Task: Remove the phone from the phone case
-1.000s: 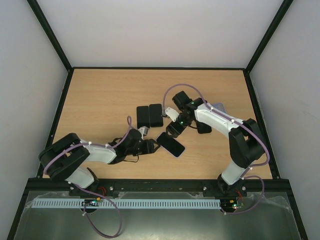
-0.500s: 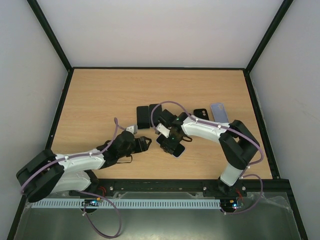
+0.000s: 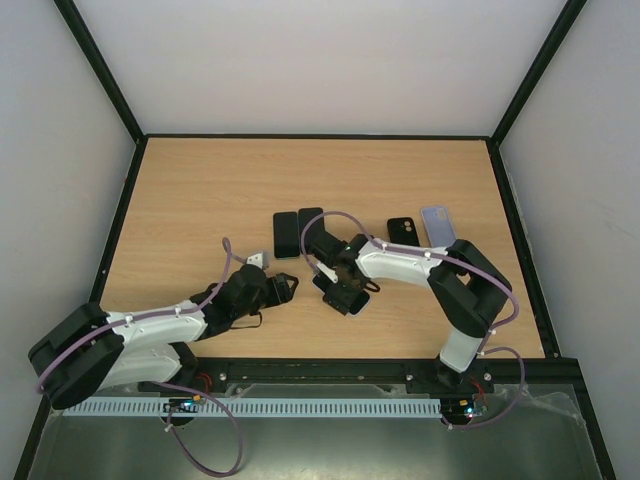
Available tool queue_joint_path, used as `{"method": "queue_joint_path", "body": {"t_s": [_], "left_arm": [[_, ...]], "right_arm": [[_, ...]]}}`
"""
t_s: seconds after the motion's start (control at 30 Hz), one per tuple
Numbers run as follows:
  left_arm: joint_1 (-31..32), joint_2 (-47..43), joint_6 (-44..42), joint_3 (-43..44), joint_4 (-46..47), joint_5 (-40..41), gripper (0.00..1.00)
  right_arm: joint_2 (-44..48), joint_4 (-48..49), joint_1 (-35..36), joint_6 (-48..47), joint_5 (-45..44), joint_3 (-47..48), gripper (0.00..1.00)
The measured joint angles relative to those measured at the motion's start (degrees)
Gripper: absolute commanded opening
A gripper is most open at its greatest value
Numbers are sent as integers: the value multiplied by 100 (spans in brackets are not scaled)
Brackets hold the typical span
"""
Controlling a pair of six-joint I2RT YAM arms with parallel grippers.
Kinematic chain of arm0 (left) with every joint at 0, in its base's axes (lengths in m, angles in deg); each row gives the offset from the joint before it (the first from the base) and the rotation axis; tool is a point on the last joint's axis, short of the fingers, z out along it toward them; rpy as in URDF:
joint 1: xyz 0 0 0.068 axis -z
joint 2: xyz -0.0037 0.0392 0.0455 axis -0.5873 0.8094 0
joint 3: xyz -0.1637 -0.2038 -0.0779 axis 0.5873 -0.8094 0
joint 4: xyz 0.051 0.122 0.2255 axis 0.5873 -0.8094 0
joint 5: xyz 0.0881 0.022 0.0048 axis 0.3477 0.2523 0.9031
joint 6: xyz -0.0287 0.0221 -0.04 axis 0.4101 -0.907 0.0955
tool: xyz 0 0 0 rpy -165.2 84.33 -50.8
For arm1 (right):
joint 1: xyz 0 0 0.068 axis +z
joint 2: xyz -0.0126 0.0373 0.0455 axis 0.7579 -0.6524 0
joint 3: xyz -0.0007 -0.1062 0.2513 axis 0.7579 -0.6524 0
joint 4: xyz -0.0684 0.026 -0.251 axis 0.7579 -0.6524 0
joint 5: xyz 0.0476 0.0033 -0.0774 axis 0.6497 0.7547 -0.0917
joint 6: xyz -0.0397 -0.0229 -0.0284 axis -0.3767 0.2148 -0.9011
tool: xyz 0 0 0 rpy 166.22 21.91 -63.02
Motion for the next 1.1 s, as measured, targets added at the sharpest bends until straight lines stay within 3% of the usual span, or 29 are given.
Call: {"method": "queue_joint_path", "body": {"t_s": [0.1,0.33,0.5,0.63,1.1], "left_arm": [[0,20,0,2,0,2,71],[0,166,0,63,0,-26,71],[0,166,33,203,52,-87,72],[0,184,101,212,181,-140,72],[0,697,125,363,1510,-614,69]], "right_arm": [[31,-13,0,0,-79,-28,99],[-140,-195,-337,-197,592,72,84],[-173,-289,-625,-350,887,153,64],[-79,-184,-673,-367,931,83,54],[1121,586,-688,-424,1665,-157,50]]}}
